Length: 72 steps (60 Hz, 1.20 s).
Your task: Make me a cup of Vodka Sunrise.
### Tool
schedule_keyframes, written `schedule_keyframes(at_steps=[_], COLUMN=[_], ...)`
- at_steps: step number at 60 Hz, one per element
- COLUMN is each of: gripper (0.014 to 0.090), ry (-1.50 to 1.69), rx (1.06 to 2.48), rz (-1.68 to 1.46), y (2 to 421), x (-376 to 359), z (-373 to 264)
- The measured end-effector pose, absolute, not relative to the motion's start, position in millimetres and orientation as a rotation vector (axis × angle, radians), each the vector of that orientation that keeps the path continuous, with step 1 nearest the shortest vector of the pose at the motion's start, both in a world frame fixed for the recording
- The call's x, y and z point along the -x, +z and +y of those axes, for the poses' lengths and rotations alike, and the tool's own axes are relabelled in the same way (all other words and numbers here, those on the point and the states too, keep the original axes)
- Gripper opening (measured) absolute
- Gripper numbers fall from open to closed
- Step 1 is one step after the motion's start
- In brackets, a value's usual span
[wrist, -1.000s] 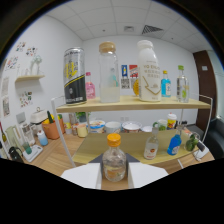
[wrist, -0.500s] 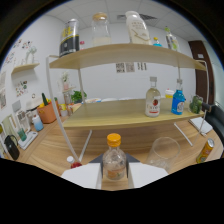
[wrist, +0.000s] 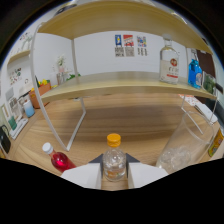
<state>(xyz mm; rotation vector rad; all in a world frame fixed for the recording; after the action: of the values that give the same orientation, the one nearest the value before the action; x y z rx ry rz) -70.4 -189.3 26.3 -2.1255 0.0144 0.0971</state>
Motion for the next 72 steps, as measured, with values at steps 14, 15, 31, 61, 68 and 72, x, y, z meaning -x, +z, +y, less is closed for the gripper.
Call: schedule_keyframes(at_steps=[14,15,31,61,68,72], gripper=[0.0367,0.0369,0.0854,0.085,0.0854,0.0855], ry=[0.081,0.086,0.145,0.113,0.054,0.043], rx=[2.129,2.132,2.098,2.034,2.035,1.98], rz=[-0.077,-0.079,-0.079,0.032,0.068,0.09], y=[21,20,54,158,167,196], x=[78,78,76,27,-8,-28], z=[-200,-201,-220,-328,-333,-323])
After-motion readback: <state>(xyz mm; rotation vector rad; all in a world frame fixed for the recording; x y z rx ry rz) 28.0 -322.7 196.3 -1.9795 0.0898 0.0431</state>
